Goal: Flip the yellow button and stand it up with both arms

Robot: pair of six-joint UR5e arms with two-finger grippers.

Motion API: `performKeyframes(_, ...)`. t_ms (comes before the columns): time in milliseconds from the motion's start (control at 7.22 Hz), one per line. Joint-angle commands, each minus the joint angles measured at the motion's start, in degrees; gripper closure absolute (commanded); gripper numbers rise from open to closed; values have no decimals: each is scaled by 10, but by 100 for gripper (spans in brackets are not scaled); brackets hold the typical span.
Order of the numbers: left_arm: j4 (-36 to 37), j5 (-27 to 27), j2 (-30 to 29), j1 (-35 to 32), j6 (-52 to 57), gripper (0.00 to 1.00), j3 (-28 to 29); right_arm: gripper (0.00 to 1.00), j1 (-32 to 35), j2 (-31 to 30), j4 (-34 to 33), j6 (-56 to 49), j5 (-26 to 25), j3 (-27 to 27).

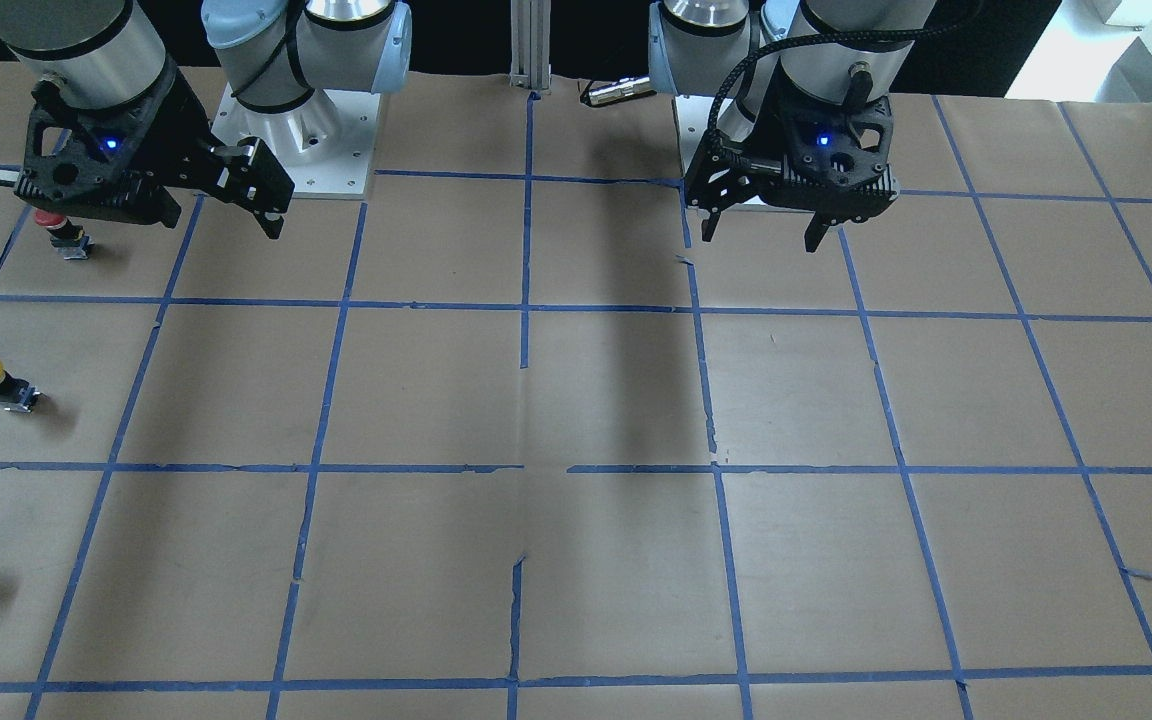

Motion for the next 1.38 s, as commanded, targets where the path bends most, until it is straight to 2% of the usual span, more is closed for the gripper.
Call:
performKeyframes(0, 0, 0, 0, 0, 1, 0, 0, 0, 0, 0, 9, -1, -1, 1)
performKeyframes(1246, 1, 0, -1, 0, 1, 0, 0, 0, 1, -15, 13, -9, 3, 0)
